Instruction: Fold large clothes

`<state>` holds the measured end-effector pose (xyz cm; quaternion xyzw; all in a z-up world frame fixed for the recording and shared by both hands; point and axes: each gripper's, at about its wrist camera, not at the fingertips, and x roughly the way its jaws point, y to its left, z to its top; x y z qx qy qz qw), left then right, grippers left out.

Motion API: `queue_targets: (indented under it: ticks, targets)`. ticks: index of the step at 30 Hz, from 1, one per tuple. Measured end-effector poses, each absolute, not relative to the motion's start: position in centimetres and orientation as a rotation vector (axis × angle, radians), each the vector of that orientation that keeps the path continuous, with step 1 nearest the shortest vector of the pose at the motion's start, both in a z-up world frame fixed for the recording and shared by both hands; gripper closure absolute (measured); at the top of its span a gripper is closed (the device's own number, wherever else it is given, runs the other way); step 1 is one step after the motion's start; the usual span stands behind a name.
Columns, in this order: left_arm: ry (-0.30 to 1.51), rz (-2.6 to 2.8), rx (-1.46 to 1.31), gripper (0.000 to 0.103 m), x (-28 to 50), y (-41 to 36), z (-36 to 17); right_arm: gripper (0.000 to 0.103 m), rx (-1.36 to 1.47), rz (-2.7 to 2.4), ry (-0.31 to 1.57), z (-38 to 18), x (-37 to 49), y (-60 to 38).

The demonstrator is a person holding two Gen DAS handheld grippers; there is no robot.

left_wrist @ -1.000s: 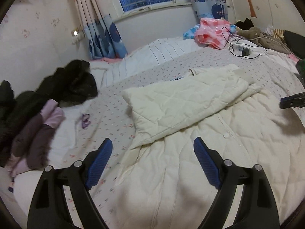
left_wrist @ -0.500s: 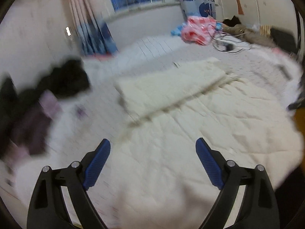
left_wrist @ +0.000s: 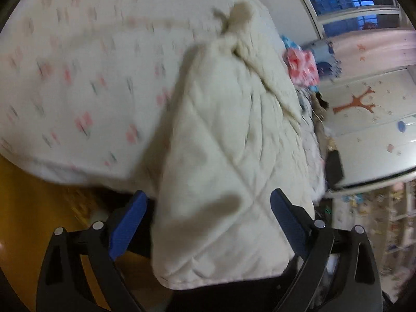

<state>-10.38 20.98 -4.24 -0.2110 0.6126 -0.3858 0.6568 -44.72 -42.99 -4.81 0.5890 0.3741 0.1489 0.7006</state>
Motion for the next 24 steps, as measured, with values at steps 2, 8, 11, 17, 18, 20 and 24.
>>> queue_targets:
  ticks: [2, 8, 11, 17, 18, 20, 24]
  targets:
    - [1.429, -0.95, -0.519, 0.01, -11.4, 20.0, -5.7, 0.016, 1.341, 0.381, 0.827, -5.3, -44.5, -42.7]
    - [1.285, -1.215, -0.812, 0.009, -12.6, 20.0, -4.9, 0.016, 1.394, 0.563, 0.715, -4.6, -44.0, -42.8]
    - [1.267, -1.198, -0.801, 0.007, -12.7, 20.6, -4.5, 0.015, 1.399, 0.62, 0.684, -4.4, -43.9, -42.8]
    - [1.472, -1.008, -0.669, 0.007, -13.3, 18.7, -8.7, 0.016, 1.374, 0.595, 0.8, -6.5, -42.9, -41.2]
    - [1.48, -1.009, -0.668, 0.007, -13.7, 17.9, -9.0, 0.017, 1.366, 0.586, 0.805, -6.7, -42.5, -40.9]
    - [1.467, -1.027, -0.663, 0.007, -14.3, 16.7, -8.8, 0.045, 1.341, 0.579, 0.769, -6.4, -42.1, -40.6]
    - [1.395, -1.079, -0.605, 0.06, -15.3, 15.2, -5.6, 0.087, 1.244, 0.608, 0.68, -3.5, -41.8, -39.9]
